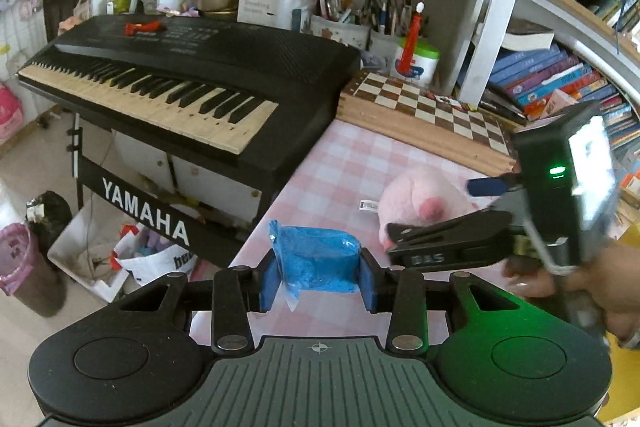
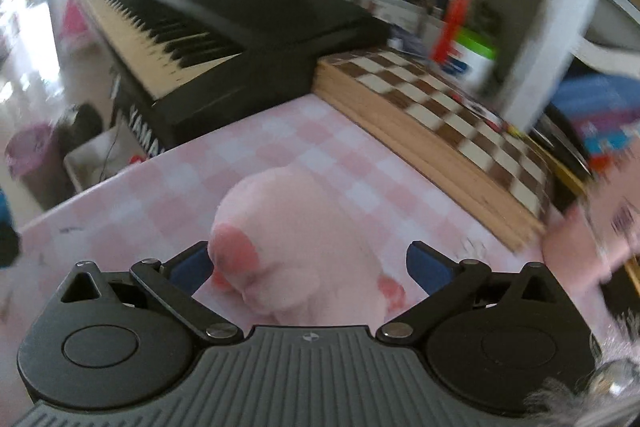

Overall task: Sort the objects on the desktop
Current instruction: 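Grasp the blue pouch with the left tool while the right tool grasps the pink plush pig, then carry the blue pouch and plush pig toward the yellow box with both tools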

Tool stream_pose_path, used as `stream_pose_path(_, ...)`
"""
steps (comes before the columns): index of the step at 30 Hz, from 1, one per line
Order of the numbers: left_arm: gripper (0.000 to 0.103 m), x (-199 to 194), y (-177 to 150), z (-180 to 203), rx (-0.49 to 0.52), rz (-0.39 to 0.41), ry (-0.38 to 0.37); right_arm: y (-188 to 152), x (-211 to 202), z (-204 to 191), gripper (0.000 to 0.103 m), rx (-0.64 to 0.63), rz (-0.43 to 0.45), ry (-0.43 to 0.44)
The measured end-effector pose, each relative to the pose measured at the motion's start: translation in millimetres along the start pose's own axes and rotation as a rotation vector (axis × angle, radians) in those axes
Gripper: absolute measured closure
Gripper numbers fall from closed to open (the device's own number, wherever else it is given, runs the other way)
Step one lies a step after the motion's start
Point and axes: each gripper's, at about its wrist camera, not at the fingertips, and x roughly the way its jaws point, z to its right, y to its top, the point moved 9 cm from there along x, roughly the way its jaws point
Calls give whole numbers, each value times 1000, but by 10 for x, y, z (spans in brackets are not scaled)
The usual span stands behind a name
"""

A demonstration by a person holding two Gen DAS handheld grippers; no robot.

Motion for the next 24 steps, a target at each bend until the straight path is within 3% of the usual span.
stream_pose_path(4,65,-59,5,-37,-7,14,-3,-14,110,-36,15,10,-23,55)
stream_pose_path(7,65,-117,17,-47,-14,28,-12,9,17,-19,32,45,-13,51)
stream_pose_path(18,65,-413,70,24,39,86,-85,-32,-859,-1,34,242,95,-3)
stream_pose_path(24,65,-718,-1,39,83,114,-171,-155,-1439,-119,33,321,138,-52)
